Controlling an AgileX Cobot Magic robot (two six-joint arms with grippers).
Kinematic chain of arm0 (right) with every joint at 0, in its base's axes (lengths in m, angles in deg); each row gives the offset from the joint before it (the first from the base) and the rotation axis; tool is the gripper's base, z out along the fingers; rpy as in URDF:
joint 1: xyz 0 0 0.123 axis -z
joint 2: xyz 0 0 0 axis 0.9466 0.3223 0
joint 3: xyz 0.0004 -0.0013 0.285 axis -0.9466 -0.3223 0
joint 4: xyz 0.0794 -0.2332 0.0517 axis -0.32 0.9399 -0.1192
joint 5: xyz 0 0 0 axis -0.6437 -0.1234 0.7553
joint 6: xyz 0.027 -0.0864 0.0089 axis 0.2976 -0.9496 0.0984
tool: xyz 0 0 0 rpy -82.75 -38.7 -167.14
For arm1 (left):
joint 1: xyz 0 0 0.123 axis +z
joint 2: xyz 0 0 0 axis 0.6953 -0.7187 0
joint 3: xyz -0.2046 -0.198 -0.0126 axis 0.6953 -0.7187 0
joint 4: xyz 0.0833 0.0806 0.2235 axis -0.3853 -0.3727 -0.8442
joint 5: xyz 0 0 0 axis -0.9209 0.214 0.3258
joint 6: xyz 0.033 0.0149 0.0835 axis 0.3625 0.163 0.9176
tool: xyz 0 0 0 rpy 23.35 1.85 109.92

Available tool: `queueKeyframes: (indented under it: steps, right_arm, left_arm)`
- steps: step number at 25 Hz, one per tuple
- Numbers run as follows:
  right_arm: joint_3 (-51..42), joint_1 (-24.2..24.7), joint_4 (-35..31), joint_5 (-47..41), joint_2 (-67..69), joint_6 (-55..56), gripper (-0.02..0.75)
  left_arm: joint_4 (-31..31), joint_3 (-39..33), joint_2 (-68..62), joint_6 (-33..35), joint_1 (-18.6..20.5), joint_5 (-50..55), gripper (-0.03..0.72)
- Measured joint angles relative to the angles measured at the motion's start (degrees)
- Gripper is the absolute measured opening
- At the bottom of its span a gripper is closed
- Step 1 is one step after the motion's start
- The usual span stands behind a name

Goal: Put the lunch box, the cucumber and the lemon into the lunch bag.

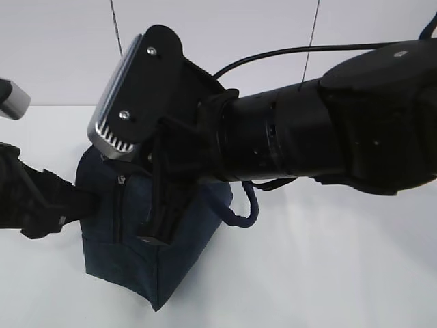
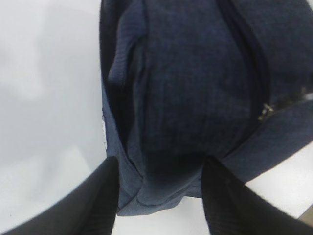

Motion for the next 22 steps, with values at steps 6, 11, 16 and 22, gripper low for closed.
queueKeyframes:
  steps: [6, 11, 16, 22]
  right_arm:
    - [0.0, 0.0, 0.0, -0.2, 0.0, 0.0, 0.008]
    - [0.0, 0.0, 0.0, -0.6, 0.0, 0.0, 0.008]
    - [0.0, 0.0, 0.0, -0.8, 0.0, 0.0, 0.008]
    - [0.0, 0.0, 0.0, -1.1, 0.0, 0.0, 0.008]
  left_arm:
    - [2.4, 0.0, 0.2, 8.0, 0.0, -0.4, 0.358]
    - [2.9, 0.0, 0.2, 13.3, 0.0, -0.7, 0.350]
    - [6.1, 0.0, 0.2, 19.7, 0.0, 0.4, 0.349]
    - [11.2, 0.0, 0.2, 24.7, 0.0, 4.6, 0.344]
